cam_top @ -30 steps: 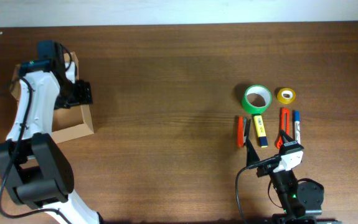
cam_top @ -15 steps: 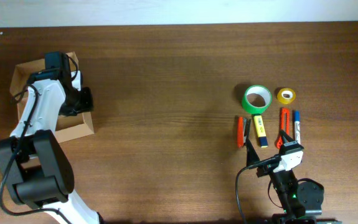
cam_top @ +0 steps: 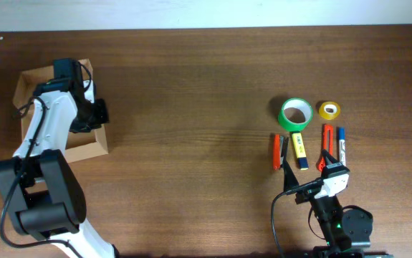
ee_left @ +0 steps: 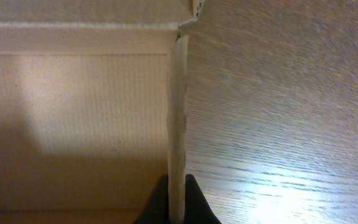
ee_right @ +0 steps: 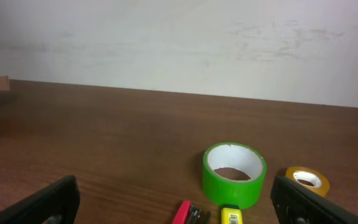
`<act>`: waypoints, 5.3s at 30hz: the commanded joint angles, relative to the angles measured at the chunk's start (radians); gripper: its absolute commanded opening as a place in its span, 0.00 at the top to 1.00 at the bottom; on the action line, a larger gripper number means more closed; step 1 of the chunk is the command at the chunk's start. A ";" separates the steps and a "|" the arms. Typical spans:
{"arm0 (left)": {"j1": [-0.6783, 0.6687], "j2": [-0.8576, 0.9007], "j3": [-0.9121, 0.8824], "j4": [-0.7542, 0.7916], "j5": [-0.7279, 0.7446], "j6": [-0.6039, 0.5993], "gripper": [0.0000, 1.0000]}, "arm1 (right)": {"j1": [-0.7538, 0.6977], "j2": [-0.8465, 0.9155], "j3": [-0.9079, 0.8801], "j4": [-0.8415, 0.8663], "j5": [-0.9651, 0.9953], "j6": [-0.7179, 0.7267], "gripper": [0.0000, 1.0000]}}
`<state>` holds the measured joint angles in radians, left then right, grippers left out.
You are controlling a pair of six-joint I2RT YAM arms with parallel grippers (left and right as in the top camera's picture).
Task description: Pack container
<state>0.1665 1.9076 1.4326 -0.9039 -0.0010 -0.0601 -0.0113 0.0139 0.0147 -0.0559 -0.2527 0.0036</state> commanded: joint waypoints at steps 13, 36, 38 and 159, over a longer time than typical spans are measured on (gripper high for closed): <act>-0.357 0.010 0.657 -0.341 -0.119 -0.202 0.98 | 0.004 -0.006 -0.009 0.000 -0.005 0.005 0.01; -0.806 0.270 0.818 -0.414 -0.128 -0.523 0.98 | 0.004 -0.006 -0.009 0.000 -0.005 0.005 0.01; -0.808 0.306 0.818 -0.415 -0.127 -0.496 0.98 | 0.004 -0.006 -0.009 0.000 -0.005 0.005 0.01; -0.227 0.042 1.252 -0.666 -0.393 -0.169 0.14 | 0.005 -0.005 -0.009 0.000 -0.007 0.012 0.01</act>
<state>-0.1200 1.9766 2.8086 -1.5898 -0.5110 -0.2962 -0.0113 0.0139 0.0147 -0.0559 -0.2527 0.0032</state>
